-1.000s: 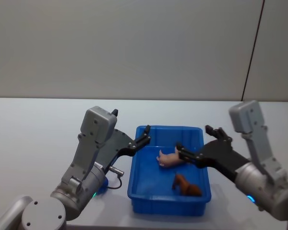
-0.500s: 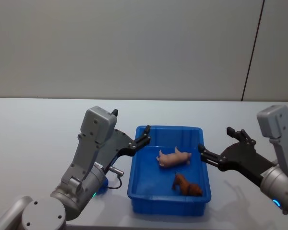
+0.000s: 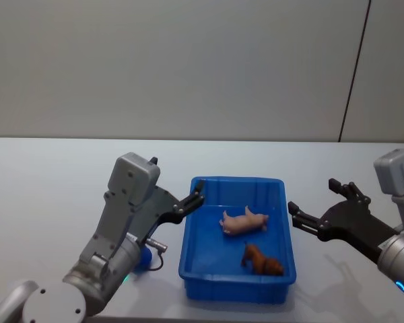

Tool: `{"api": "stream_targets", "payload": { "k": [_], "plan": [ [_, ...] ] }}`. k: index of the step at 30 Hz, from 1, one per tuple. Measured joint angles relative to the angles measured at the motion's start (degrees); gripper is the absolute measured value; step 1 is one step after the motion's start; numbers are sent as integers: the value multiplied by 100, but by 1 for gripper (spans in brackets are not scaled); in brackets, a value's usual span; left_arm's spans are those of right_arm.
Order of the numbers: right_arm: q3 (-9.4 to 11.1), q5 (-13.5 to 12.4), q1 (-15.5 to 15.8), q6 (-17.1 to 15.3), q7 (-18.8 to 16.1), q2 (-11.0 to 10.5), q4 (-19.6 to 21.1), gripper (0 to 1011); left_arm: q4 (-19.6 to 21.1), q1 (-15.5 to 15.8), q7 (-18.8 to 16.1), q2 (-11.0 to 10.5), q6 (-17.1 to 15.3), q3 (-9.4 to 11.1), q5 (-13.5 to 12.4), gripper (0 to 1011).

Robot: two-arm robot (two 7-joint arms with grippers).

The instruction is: Pick up the two dolls from the table and place them into the box.

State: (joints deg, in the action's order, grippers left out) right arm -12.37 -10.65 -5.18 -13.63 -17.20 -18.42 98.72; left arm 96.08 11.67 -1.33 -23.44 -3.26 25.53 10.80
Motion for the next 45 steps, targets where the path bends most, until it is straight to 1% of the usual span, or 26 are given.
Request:
{"api": "stream_targets", "payload": {
  "k": [5, 9, 10, 12, 17, 22, 25, 29, 33, 38, 45],
  "plan": [
    [17, -14, 13, 12, -10, -28, 4, 1001, 184, -152, -108, -134, -138, -40, 52, 1001],
    [24, -20, 18, 17, -14, -39, 7, 1001, 346, -348, -256, -294, -241, -88, 212, 1001],
    [27, -22, 20, 18, -16, -44, 8, 1001, 346, -348, -256, -294, -241, -88, 212, 1001],
    [31, -26, 22, 21, -18, -50, 9, 1001, 425, -481, -343, -396, -267, -122, 330, 1001],
    [37, -30, 24, 25, -22, -57, 11, 1001, 482, -663, -452, -519, -275, -162, 531, 1001],
    [41, -32, 28, 28, -25, -65, 13, 1001, 485, -799, -481, -603, -307, -198, 697, 1001],
    [43, -34, 29, 29, -26, -66, 13, 1001, 455, -831, -474, -623, -339, -211, 745, 1001],
    [45, -36, 31, 32, -27, -68, 14, 1001, 339, -856, -400, -640, -400, -237, 819, 1001],
    [47, -38, 32, 32, -27, -70, 13, 1001, 168, -837, -249, -638, -463, -264, 867, 1001],
    [48, -39, 32, 32, -27, -73, 13, 1001, -178, -733, 43, -599, -533, -306, 902, 1001],
    [48, -39, 32, 32, -26, -76, 13, 1001, -529, -606, 348, -543, -572, -341, 908, 1001]
  ]
}}
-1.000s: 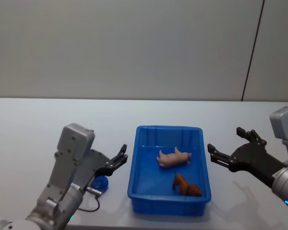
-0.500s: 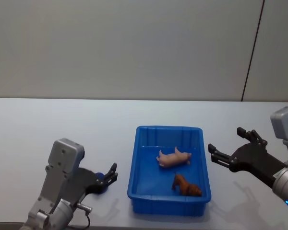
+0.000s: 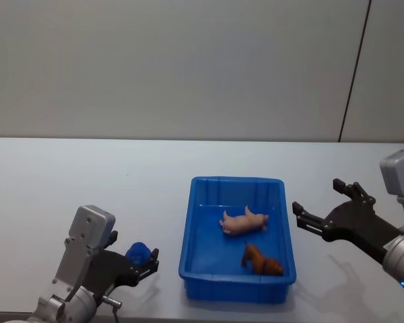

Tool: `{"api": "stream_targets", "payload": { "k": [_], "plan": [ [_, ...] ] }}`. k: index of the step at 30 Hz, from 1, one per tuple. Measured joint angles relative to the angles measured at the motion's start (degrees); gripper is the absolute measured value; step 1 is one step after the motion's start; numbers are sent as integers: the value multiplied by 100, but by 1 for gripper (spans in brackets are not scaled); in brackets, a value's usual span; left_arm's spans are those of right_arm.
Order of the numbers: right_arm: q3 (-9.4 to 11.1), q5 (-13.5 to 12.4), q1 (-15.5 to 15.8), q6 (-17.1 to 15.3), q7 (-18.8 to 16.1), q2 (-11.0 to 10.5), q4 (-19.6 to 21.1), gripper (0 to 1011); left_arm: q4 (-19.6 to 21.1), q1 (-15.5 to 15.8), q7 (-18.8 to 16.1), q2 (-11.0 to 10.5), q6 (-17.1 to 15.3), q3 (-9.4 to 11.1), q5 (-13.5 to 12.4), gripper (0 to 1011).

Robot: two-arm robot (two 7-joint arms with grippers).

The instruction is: Pick up the two dolls from the table and place them into the box.

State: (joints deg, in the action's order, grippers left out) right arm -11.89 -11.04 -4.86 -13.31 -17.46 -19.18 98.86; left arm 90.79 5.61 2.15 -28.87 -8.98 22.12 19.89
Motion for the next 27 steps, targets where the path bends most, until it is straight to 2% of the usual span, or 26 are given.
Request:
{"api": "stream_targets", "payload": {
  "k": [10, 25, 27],
  "plan": [
    [0, 0, 0, 0, 0, 0, 0, 1001, -484, 184, 376, 89, 8, -49, 1, 1001],
    [0, 0, 0, 0, 0, 1, 0, 1001, -990, 415, 759, 219, 134, -88, -21, 1001],
    [0, 0, 0, -1, 0, 0, -1, 1001, -1066, 458, 826, 245, 153, -89, -35, 964]
  ]
}}
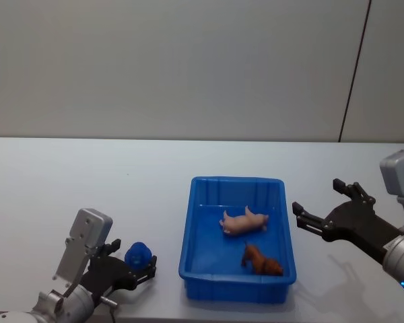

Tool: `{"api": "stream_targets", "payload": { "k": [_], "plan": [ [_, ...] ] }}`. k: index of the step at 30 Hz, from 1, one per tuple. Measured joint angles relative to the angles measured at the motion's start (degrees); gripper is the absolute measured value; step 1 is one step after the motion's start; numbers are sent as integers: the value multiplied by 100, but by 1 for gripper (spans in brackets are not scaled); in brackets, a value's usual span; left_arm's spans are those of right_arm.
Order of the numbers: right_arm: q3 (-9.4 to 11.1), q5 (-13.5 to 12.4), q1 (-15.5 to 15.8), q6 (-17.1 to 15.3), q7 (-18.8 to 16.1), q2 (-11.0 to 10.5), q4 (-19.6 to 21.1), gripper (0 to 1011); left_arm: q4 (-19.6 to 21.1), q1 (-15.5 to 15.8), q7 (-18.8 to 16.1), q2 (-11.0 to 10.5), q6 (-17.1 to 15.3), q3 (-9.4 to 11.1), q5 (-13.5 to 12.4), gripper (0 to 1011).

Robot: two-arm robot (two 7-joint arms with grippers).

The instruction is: Pick up the two dolls from the table and place them into the box.

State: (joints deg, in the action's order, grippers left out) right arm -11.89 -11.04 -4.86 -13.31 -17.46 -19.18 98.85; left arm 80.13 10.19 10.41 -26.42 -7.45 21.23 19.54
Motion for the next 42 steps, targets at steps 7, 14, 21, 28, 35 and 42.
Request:
{"api": "stream_targets", "payload": {
  "k": [7, 14, 21, 28, 35, 42],
  "plan": [
    [0, 0, 0, 0, 0, 0, 0, 1001, -199, 116, 177, 74, 51, -1, -37, 794],
    [0, 0, 0, 1, 0, 0, 0, 1001, -311, 176, 274, 119, 63, -1, -45, 592],
    [0, 0, 0, 0, 0, 0, 0, 1001, -298, 178, 280, 128, 14, -2, -59, 515],
    [0, 0, 0, 0, 0, 0, 0, 1001, -107, 177, 241, 102, -73, -28, -180, 464],
    [0, 0, 0, 0, 0, 0, 0, 1001, 160, 314, 277, 113, -136, -55, -469, 425],
    [0, 0, 0, 0, 0, 0, 0, 1001, 226, 600, 494, 279, -46, -28, -763, 380]
  ]
}}
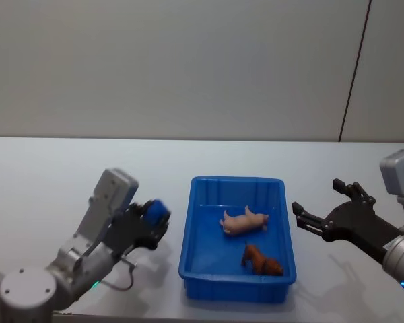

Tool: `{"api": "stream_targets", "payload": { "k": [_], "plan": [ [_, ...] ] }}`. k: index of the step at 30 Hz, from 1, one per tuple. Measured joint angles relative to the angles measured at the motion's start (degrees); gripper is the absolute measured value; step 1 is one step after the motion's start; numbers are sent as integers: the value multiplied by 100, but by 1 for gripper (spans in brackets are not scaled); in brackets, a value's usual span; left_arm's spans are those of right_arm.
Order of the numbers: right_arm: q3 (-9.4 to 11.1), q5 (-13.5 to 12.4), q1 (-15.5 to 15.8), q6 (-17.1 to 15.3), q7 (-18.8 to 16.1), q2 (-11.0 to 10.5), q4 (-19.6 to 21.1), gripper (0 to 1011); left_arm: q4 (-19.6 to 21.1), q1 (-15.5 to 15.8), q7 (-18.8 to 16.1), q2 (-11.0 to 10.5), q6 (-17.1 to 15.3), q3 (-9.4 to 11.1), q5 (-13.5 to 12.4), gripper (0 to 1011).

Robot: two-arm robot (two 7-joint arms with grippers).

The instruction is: Pick up the two dolls from the table and place them into the box.

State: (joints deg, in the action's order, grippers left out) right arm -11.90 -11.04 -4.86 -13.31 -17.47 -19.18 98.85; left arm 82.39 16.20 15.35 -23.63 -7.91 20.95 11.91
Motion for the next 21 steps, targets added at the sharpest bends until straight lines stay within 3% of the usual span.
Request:
{"api": "stream_targets", "payload": {
  "k": [9, 21],
  "plan": [
    [0, 0, 0, 0, 0, 0, 0, 1001, -358, 533, 459, 414, 306, 147, -290, 322],
    [0, 0, 0, 0, 0, 0, 0, 1001, -1123, 1229, 1101, 968, 799, 357, -559, 685]
  ]
}}
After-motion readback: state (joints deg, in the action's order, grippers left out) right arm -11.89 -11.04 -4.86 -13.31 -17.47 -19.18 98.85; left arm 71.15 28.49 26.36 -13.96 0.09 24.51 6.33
